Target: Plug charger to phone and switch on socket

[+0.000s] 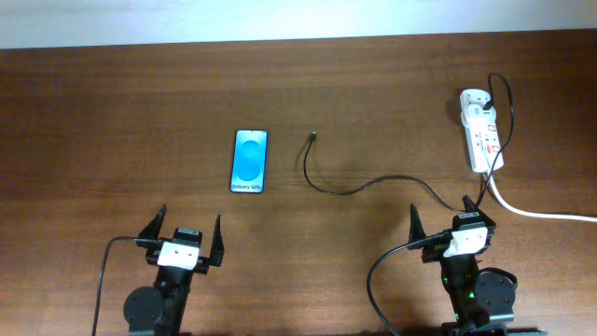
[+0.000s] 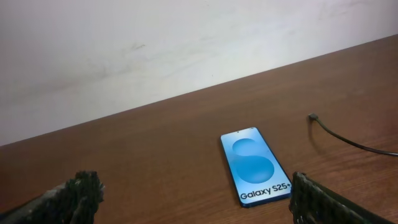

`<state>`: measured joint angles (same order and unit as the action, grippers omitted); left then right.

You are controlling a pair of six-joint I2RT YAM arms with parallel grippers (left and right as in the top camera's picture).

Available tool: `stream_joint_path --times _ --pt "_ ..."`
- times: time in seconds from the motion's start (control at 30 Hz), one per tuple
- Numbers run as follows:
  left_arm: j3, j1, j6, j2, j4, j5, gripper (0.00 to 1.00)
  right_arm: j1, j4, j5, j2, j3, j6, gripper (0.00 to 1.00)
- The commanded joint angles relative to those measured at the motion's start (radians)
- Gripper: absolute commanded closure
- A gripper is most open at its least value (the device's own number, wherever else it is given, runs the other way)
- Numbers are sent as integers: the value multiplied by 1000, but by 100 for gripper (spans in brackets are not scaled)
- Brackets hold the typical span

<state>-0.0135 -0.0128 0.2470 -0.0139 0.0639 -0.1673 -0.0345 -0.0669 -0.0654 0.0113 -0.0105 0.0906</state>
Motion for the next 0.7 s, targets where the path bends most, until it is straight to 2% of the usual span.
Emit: stream_joint_path --times 0.0,0.57,0.67 --pt "4 -2 16 7 3 7 1 -5 -5 -9 -4 5 6 2" --pt "4 -2 16 7 -4 7 1 -5 -4 -9 -4 5 7 1" --pt "4 -2 16 7 -69 8 1 -5 -1 -9 -4 5 7 2"
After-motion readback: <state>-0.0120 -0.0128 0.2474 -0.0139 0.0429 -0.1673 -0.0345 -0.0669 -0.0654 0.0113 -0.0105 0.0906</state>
